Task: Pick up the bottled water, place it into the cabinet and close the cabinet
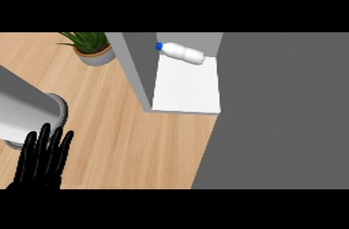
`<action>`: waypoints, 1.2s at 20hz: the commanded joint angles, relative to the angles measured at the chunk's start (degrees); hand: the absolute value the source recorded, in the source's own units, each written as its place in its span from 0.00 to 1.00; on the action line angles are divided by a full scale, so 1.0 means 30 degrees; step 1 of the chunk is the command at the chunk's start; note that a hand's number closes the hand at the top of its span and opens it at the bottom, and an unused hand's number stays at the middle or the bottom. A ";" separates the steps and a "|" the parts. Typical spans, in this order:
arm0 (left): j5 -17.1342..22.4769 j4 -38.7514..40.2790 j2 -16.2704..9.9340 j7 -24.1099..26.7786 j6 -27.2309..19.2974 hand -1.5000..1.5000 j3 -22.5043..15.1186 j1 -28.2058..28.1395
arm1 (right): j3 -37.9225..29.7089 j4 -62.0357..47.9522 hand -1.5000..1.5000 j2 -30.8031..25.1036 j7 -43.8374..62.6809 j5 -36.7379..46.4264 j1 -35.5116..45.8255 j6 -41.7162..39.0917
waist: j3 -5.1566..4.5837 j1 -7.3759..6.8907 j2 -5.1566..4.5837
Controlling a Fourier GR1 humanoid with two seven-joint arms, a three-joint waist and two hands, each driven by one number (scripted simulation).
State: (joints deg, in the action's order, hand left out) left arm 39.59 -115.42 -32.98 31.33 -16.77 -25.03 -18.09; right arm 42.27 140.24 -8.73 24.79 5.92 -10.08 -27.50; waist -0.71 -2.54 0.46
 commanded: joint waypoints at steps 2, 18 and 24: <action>0.0546 0.0003 -0.0538 0.0175 0.0923 0.00 0.0756 -0.0236 | 0.1586 -0.1718 1.00 0.2759 0.0787 0.1797 0.2372 0.3101 | -0.0006 -0.0163 -0.0064; 0.0954 -0.0089 -0.1031 0.0545 0.2149 0.00 0.1145 -0.0990 | 0.0474 -0.2561 1.00 0.2738 0.0902 -0.0630 0.2540 0.2861 | -0.0048 -0.1191 -0.0559; 0.1000 -0.0426 -0.1298 0.0479 0.2685 0.00 0.1150 -0.0804 | 0.1253 -0.3870 1.00 0.2746 0.1408 -0.3783 0.1964 0.1739 | -0.0034 -0.2079 -0.0977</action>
State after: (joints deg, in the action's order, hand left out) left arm 42.41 -116.06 -36.37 32.91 -9.82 -21.45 -20.61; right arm 41.26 138.14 -9.62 26.59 -2.42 -5.88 -28.76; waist -0.82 -6.94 -1.60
